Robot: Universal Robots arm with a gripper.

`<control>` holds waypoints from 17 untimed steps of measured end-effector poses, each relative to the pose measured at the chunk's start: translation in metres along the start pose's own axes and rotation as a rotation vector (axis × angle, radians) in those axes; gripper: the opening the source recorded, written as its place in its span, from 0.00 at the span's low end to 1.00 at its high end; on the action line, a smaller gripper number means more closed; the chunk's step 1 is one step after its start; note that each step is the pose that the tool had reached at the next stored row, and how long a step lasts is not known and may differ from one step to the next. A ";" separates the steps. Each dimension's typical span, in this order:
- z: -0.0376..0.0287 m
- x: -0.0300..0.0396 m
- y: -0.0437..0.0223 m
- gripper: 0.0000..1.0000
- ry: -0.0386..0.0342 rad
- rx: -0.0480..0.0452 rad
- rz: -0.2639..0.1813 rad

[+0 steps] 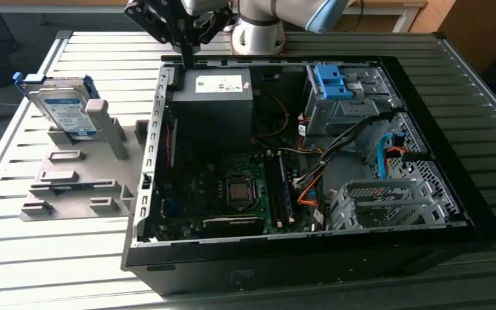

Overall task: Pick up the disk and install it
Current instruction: 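Reach for the disk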

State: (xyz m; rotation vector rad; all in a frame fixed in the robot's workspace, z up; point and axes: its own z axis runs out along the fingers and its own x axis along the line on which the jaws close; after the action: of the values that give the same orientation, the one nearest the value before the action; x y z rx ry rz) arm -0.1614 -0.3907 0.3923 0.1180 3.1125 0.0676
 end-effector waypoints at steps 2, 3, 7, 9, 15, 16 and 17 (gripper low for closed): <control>0.0001 0.0000 0.0000 0.11 0.0000 -0.0001 0.000; 0.0001 0.0000 0.0000 0.11 0.0000 -0.0001 0.000; 0.0001 0.0001 0.0001 0.11 0.0000 0.0000 0.000; 0.0002 0.0006 0.0000 0.11 0.0000 -0.0001 0.000; 0.0001 0.0066 0.0003 0.11 0.0000 0.0000 0.000; 0.0000 0.0083 0.0004 0.11 0.0000 0.0000 0.000; 0.0000 0.0100 0.0006 0.11 0.0000 0.0000 0.000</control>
State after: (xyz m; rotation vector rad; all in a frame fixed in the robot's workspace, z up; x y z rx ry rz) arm -0.1713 -0.3893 0.3921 0.1178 3.1125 0.0676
